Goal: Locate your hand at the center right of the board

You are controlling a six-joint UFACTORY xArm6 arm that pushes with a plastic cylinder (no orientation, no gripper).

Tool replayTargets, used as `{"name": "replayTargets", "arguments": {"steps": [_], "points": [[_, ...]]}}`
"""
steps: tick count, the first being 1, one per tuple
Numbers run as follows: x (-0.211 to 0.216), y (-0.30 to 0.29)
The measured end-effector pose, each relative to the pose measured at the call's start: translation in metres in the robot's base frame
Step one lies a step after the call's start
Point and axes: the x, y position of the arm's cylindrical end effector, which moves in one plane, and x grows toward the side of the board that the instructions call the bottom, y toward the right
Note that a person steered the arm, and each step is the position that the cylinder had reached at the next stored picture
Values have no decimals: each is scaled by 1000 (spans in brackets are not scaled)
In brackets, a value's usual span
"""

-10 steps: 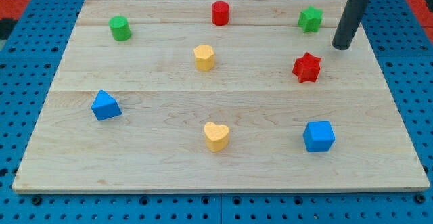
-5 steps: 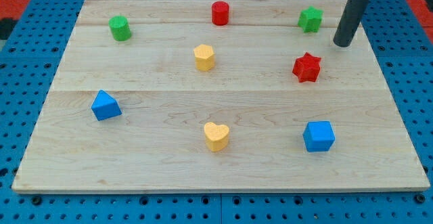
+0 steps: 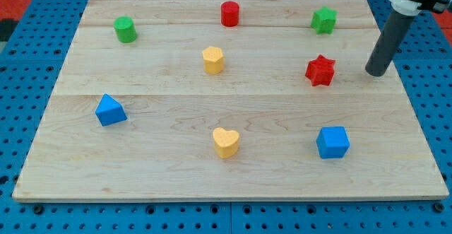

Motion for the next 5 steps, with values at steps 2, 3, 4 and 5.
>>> {"name": "replayTargets", "arguments": {"steps": [2,3,4,5], "points": [[0,0],[0,0],[0,10],[0,47]]}}
